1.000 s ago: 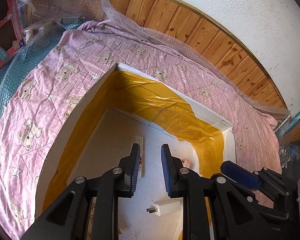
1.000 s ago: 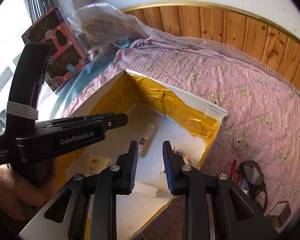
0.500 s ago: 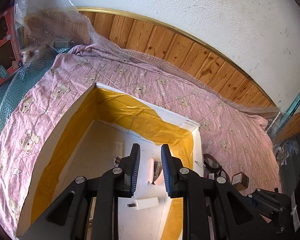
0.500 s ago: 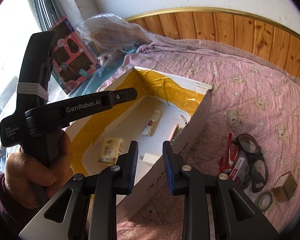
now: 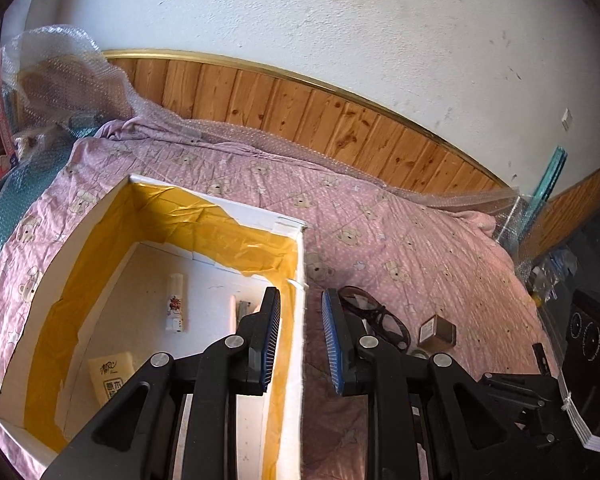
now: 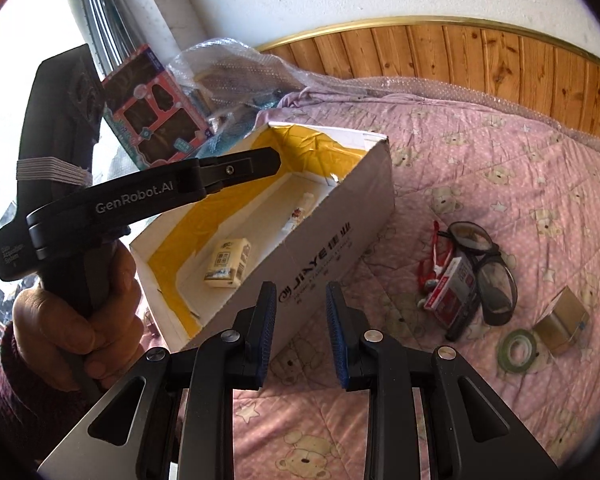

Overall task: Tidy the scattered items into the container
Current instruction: 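Move both open tools away from the box toward the items on the bedspread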

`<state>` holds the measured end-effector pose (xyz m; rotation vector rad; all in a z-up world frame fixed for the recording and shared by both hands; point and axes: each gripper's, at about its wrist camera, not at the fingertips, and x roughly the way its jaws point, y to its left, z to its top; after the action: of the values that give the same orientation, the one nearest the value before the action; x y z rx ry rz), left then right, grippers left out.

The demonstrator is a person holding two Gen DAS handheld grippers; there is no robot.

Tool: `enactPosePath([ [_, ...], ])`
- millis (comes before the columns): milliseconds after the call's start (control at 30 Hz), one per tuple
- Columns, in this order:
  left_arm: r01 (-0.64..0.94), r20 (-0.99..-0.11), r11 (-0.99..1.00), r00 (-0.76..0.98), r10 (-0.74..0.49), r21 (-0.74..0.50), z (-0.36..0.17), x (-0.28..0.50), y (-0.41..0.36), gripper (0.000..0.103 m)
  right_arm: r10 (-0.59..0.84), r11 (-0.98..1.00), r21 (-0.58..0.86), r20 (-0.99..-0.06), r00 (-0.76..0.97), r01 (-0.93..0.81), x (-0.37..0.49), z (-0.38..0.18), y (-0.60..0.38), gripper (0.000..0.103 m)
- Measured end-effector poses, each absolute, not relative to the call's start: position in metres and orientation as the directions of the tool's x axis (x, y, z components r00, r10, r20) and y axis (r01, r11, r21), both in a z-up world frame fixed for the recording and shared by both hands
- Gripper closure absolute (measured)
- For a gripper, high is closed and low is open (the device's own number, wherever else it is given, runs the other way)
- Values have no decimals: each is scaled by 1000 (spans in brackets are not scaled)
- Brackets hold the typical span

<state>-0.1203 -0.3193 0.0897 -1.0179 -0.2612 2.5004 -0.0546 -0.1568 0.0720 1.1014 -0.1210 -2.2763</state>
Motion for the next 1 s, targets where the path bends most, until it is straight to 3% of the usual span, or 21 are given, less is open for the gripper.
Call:
enactPosePath([
  [400,-441,-589,-870,-651,480,-221,94,-81,-256,78,-549,-833,401,-679,-487,380,-42,43,-91,75],
  [667,-494,-639,-852,-602,479,-174,70,-63,-214,78,-539,-842,447,-674,-506,302,-48,24,-58,75],
  [800,-505,-666,-846,-572,478,-174,56,-62,-202,69,-522,-851,456,-687,-506,260,-52,13,-46,74],
  [1000,-495,-707,-845,-522,477,-204,36,-70,-191,68,-491,-868,443,-709,-507,223,-54,4,-40,74],
])
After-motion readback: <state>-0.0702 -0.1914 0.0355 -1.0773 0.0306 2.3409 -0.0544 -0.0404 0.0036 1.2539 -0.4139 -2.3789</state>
